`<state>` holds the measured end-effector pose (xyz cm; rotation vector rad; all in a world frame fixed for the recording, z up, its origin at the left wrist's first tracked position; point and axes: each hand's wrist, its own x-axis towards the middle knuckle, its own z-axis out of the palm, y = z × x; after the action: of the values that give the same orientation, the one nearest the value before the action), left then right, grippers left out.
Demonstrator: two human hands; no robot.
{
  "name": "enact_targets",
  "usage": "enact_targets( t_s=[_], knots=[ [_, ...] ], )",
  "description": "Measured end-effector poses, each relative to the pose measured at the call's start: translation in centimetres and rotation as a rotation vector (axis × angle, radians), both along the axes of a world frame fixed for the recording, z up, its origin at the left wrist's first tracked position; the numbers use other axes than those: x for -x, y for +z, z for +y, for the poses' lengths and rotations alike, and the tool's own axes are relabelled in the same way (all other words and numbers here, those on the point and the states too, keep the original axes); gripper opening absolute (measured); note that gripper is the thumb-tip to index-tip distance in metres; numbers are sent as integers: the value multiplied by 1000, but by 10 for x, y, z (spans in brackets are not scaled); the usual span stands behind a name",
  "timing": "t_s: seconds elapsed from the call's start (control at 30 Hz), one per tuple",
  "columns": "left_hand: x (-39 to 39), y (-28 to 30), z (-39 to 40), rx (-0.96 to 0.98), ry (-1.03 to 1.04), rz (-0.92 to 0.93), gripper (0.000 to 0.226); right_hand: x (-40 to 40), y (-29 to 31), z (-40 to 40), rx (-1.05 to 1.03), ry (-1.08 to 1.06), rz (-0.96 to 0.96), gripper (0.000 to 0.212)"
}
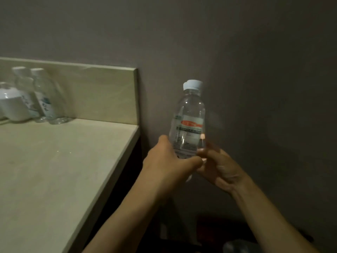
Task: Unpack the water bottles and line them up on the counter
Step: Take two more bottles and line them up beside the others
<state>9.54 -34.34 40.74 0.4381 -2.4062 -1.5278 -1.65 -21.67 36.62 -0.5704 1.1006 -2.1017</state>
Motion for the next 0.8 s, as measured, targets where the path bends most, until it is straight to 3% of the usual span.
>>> enact_targets(
  t_s=[0.07, 0.17, 0.27, 0.4, 0.53, 0.8],
  knots=[
    [-11, 3, -13, -51, 34, 70, 65, -13, 7, -18, 44, 5, -11, 51],
    [-26, 3, -27, -164, 107, 179, 51, -33, 9, -43, 116, 53, -49, 81],
    [-39, 5, -40, -199, 165, 196, 56, -51, 8, -67, 116, 60, -75, 89],
    [-58, 3, -59, -224, 238, 269, 38, -66, 5, -89, 138, 38, -45, 74],
    [-79, 6, -82, -236, 244, 324, 37, -85, 9, -109, 94, 5, 43, 53],
    [-106, 13, -161, -218, 141, 424, 23, -119, 22, -171, -73, -132, 189, 62]
  ],
)
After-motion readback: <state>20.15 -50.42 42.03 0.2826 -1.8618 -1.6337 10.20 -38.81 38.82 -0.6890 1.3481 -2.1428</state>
